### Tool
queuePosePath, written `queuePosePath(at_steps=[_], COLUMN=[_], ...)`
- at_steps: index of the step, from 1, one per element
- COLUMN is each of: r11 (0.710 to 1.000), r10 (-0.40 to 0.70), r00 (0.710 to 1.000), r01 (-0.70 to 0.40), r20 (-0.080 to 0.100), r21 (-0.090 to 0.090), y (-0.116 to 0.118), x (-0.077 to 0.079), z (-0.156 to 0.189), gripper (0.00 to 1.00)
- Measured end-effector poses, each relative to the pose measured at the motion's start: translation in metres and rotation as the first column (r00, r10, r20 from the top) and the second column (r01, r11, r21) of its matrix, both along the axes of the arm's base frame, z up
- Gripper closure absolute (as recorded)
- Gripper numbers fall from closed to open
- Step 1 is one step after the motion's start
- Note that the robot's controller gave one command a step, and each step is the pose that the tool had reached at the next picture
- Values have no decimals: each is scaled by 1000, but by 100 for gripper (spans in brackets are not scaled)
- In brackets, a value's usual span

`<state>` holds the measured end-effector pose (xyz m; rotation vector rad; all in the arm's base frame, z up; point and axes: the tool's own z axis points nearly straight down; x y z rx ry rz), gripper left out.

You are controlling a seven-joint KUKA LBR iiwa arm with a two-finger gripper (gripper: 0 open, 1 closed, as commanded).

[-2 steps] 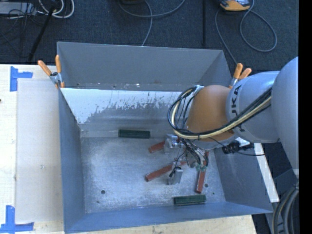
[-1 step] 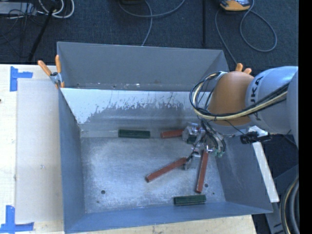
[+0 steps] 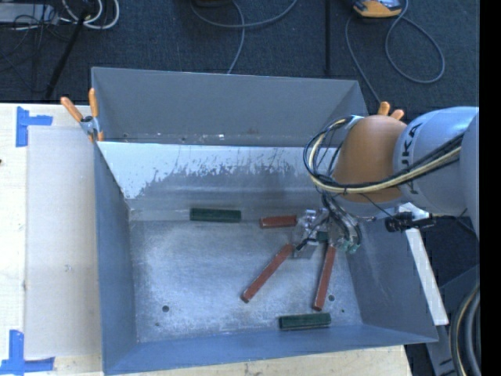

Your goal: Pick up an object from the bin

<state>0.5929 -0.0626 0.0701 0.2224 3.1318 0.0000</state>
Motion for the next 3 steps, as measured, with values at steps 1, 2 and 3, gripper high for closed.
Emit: queuePosePath(at_steps=[1, 2, 3], r11=[1000, 996, 996], r10=[1, 89, 86], r00=[1000, 996, 996], r01=[-1, -89, -86], r20=[-1, -6, -3], r21=[0, 4, 1], y=[0, 74, 71], x=[0, -31, -30], z=[0, -1, 0], gripper=[0, 0, 100])
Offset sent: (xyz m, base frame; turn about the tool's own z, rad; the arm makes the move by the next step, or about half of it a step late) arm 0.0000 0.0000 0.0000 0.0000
